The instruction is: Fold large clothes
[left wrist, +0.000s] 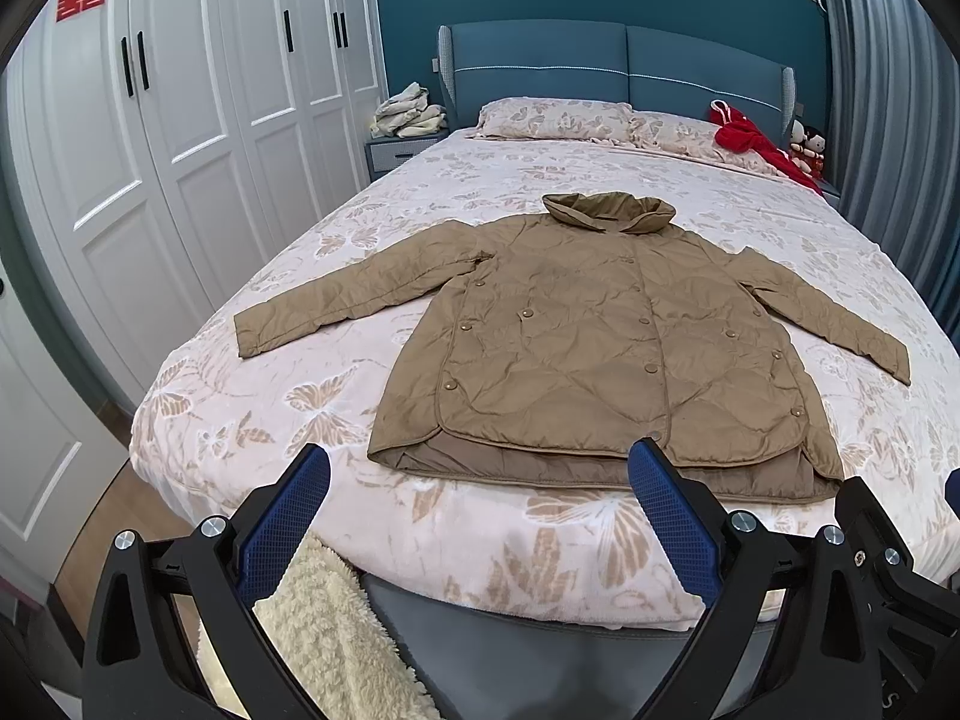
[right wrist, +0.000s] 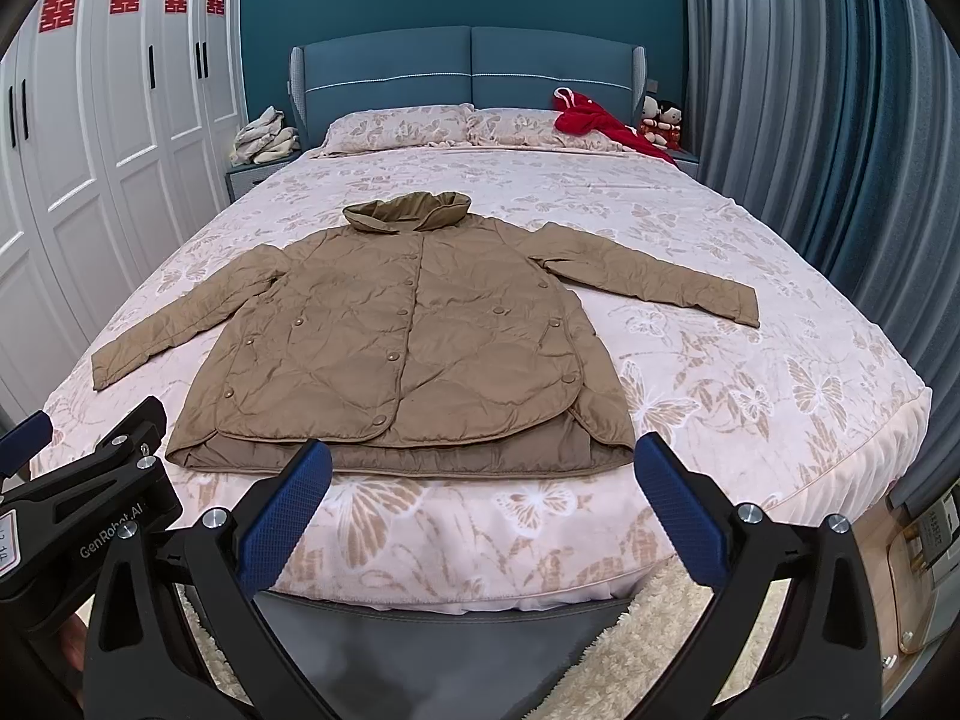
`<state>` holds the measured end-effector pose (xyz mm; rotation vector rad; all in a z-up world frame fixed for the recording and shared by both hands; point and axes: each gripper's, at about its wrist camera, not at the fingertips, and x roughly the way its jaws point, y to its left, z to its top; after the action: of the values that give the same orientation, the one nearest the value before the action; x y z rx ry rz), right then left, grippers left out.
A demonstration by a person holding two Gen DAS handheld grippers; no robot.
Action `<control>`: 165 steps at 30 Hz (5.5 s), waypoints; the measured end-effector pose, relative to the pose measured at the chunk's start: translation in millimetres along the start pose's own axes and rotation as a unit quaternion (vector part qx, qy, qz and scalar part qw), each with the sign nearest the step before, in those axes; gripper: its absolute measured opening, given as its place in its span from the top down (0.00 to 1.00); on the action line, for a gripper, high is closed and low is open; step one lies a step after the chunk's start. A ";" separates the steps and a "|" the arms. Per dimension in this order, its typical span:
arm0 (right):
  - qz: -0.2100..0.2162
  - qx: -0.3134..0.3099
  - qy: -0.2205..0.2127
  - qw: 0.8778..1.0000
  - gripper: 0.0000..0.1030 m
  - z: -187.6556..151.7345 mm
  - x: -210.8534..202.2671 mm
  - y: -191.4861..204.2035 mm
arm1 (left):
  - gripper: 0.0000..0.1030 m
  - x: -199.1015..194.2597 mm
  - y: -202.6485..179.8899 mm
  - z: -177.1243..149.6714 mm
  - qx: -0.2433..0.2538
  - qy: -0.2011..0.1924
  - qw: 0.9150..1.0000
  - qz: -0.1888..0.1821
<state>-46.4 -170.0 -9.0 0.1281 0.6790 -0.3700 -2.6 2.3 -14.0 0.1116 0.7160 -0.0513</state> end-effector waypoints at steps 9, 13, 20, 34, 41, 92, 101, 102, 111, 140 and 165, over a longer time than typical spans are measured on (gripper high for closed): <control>0.000 0.000 0.000 1.000 0.05 -0.5 0.1 -0.2 | 0.06 -3.8 -0.9 5.4 -0.003 0.002 1.000 -0.001; 0.000 0.000 0.000 1.000 0.05 -0.6 0.0 0.2 | 0.06 -3.4 -0.7 5.4 -0.003 0.003 1.000 -0.002; 0.000 0.000 0.001 1.000 0.05 -1.3 0.4 -0.6 | 0.06 -3.7 -0.6 6.0 -0.003 0.003 1.000 -0.001; 0.000 0.000 0.001 1.000 0.05 -1.1 0.4 -0.3 | 0.06 -3.5 -0.5 6.1 -0.003 0.004 1.000 -0.002; 0.000 0.000 0.001 1.000 0.05 -0.3 0.2 -0.1 | 0.06 -3.5 -0.4 6.2 -0.003 0.004 1.000 -0.002; -0.066 0.317 0.065 0.944 0.05 96.8 339.2 -324.2 | 0.05 221.0 -53.4 99.5 0.012 0.063 0.996 0.055; -0.078 0.405 0.057 0.909 0.23 84.3 386.6 -379.5 | 0.05 261.2 -66.9 102.2 -0.003 0.077 0.996 0.043; -0.079 0.411 0.050 0.907 0.27 85.0 388.4 -382.7 | 0.05 263.8 -66.7 102.0 -0.008 0.077 0.996 0.046; -0.069 0.436 0.034 0.896 0.90 101.8 403.6 -392.9 | 0.05 282.7 -61.9 101.6 -0.008 0.104 0.992 0.073; 0.279 -0.050 0.123 0.951 0.93 178.5 407.1 119.7 | 0.05 303.6 31.8 111.0 -0.084 0.126 0.985 0.085; 0.193 0.245 0.137 0.940 0.62 146.0 415.6 -97.7 | 0.32 404.7 1.4 164.9 -0.260 0.198 0.939 -0.107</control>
<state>300.6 -416.2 -159.2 0.7887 0.8052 -0.1341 409.9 -19.5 -156.5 -0.4775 1.1203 -0.0463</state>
